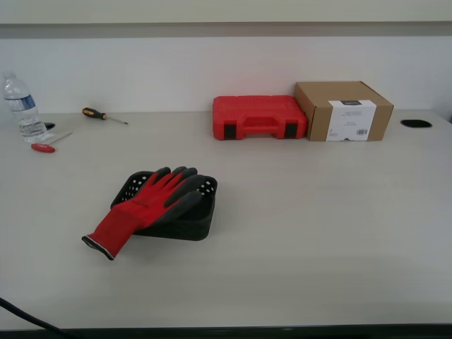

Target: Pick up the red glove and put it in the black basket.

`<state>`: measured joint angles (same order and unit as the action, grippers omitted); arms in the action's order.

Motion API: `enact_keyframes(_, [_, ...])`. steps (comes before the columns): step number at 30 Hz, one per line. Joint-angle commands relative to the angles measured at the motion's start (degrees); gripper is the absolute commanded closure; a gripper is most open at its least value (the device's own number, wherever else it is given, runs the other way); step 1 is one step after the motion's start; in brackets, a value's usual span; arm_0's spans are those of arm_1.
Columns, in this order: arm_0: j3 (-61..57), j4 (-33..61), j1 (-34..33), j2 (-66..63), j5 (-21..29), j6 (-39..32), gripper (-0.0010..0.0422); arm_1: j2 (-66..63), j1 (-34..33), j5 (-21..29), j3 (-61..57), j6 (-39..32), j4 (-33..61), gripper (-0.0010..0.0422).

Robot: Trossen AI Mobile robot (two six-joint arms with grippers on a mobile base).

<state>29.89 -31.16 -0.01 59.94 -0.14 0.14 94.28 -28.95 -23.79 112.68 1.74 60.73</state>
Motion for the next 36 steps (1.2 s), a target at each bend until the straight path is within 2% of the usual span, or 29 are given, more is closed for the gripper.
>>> enact_keyframes(1, [0.1, -0.1, 0.0, 0.0, 0.0, -0.2, 0.0412, 0.0, 0.0, -0.1, 0.0, 0.1, 0.0, 0.0247])
enact_keyframes(4, [0.1, -0.1, 0.0, 0.0, 0.0, -0.2, 0.0412, 0.0, 0.0, -0.1, 0.0, 0.1, 0.0, 0.0127])
enact_keyframes(6, [0.1, -0.1, 0.0, 0.0, 0.0, -0.2, 0.0412, 0.0, 0.0, -0.1, 0.0, 0.2, 0.0, 0.0024])
enact_keyframes(7, [0.1, -0.1, 0.0, 0.0, 0.0, -0.2, 0.0412, 0.0, 0.0, -0.1, 0.0, 0.1, 0.0, -0.0007])
enact_keyframes(8, [0.1, -0.1, 0.0, 0.0, 0.0, -0.2, 0.0412, 0.0, 0.0, -0.2, 0.0, -0.6, 0.0, 0.0021])
enact_keyframes(9, [0.1, -0.1, 0.0, 0.0, 0.0, -0.2, 0.0412, 0.0, 0.0, -0.2, 0.0, -0.6, 0.0, 0.0066])
enact_keyframes(10, [0.1, -0.1, 0.0, 0.0, 0.0, -0.2, 0.0412, 0.0, 0.0, -0.1, 0.0, -0.6, 0.0, 0.0146])
enact_keyframes(12, [0.1, -0.1, 0.0, 0.0, 0.0, -0.2, 0.0412, 0.0, 0.0, -0.1, 0.0, -0.6, 0.0, 0.0237])
enact_keyframes(14, [0.1, -0.1, 0.0, 0.0, 0.0, -0.2, 0.0412, 0.0, 0.0, -0.1, 0.0, -0.6, 0.0, 0.0368])
enact_keyframes(15, [0.1, -0.1, 0.0, 0.0, 0.0, -0.2, 0.0412, 0.0, 0.0, -0.1, 0.0, -0.5, 0.0, 0.0413])
enact_keyframes(16, [0.1, -0.1, 0.0, 0.0, 0.0, -0.2, 0.0412, 0.0, 0.0, -0.1, 0.0, 0.1, 0.0, 0.0415])
enact_keyframes(21, [0.1, -0.1, 0.0, 0.0, 0.0, -0.2, 0.0412, 0.0, 0.0, -0.1, 0.0, 0.1, 0.0, 0.0257])
enact_keyframes(23, [0.1, -0.1, 0.0, 0.0, 0.0, -0.2, 0.0412, 0.0, 0.0, -0.1, 0.0, 0.1, 0.0, 0.0108])
enact_keyframes(26, [0.1, -0.1, 0.0, 0.0, 0.0, -0.2, 0.0412, 0.0, 0.0, -0.1, 0.0, -0.1, 0.0, -0.0009])
enact_keyframes(28, [0.1, -0.1, 0.0, 0.0, 0.0, -0.2, 0.0412, 0.0, 0.0, -0.1, 0.0, -0.9, 0.0, 0.0052])
enact_keyframes(29, [0.1, -0.1, 0.0, 0.0, 0.0, -0.2, 0.0412, 0.0, 0.0, -0.1, 0.0, -0.9, 0.0, 0.0119])
enact_keyframes(30, [0.1, -0.1, 0.0, 0.0, 0.0, -0.2, 0.0412, 0.0, 0.0, -0.1, 0.0, -0.9, 0.0, 0.0157])
enact_keyframes(31, [0.1, -0.1, 0.0, 0.0, 0.0, -0.2, 0.0412, 0.0, 0.0, -0.1, 0.0, -0.9, 0.0, 0.0255])
enact_keyframes(32, [0.1, -0.1, 0.0, 0.0, 0.0, -0.2, 0.0412, 0.0, 0.0, -0.1, 0.0, -0.9, 0.0, 0.0333])
enact_keyframes(33, [0.1, -0.1, 0.0, 0.0, 0.0, -0.2, 0.0412, 0.0, 0.0, -0.1, 0.0, -0.9, 0.0, 0.0377])
enact_keyframes(34, [0.1, -0.1, 0.0, 0.0, 0.0, -0.2, 0.0412, 0.0, 0.0, -0.1, 0.0, -0.8, 0.0, 0.0413])
enact_keyframes(36, [0.1, -0.1, 0.0, 0.0, 0.0, -0.2, 0.0412, 0.0, 0.0, -0.1, 0.0, -0.3, 0.0, 0.0376])
